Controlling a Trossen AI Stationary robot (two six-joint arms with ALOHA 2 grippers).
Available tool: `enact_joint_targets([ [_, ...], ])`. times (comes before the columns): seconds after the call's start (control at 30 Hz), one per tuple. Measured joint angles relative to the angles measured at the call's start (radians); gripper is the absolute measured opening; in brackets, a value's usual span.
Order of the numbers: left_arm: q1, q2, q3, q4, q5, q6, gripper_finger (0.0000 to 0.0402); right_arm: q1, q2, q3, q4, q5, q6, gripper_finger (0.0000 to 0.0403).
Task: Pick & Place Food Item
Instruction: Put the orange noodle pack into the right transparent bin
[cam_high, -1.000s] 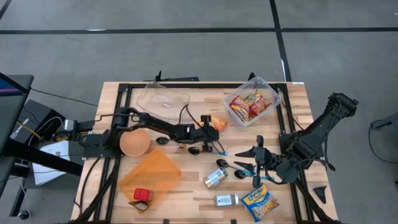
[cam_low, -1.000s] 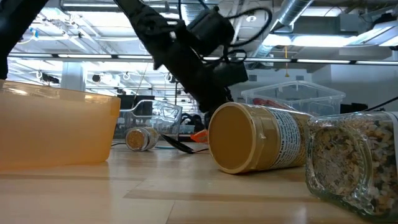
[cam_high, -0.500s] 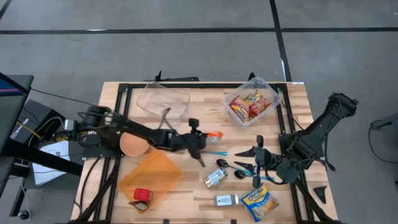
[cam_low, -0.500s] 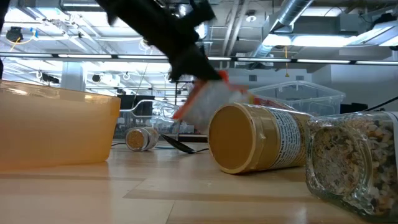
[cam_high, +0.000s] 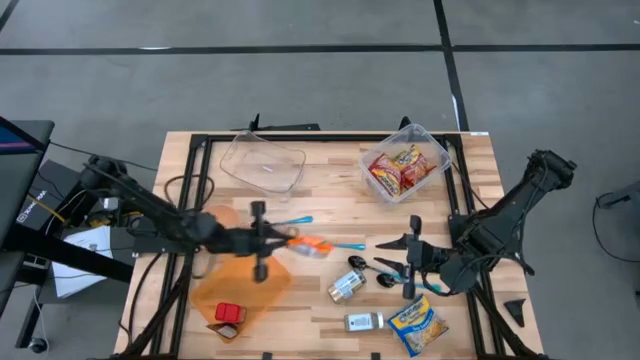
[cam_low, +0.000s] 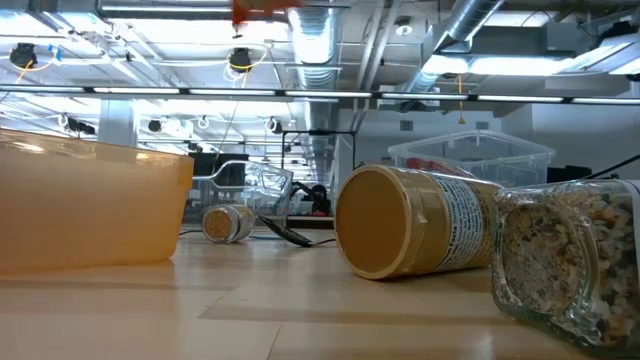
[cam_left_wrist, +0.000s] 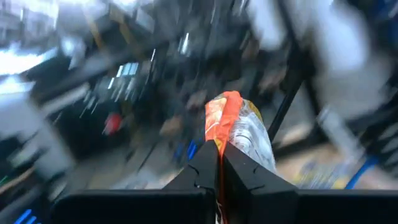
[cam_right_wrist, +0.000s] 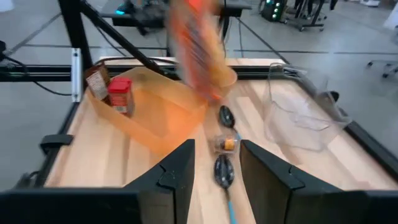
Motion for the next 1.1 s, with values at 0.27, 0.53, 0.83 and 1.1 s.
enact_joint_targets([
  [0.27,-0.044,-0.041,-0.171,0.336,0.138,0.021,0.0,-0.092,0.128,0.001,0.336,-0.046,-0.305,0.0123],
  [0.53,-0.042,-0.019,-0.171,0.354,0.154,-0.007,0.0,-0.184,0.214,0.001,0.606,-0.323,-0.456,0.0155],
  [0.83,-0.042,0.105,-0.121,0.424,0.169,-0.013,0.0,-0.26,0.313,0.03,0.679,-0.375,-0.458,0.0243],
  [1.1,-0.019,0.237,-0.042,0.425,0.149,-0.005,0.0,-0.254,0.411,0.178,0.553,-0.435,-0.449,0.0255],
])
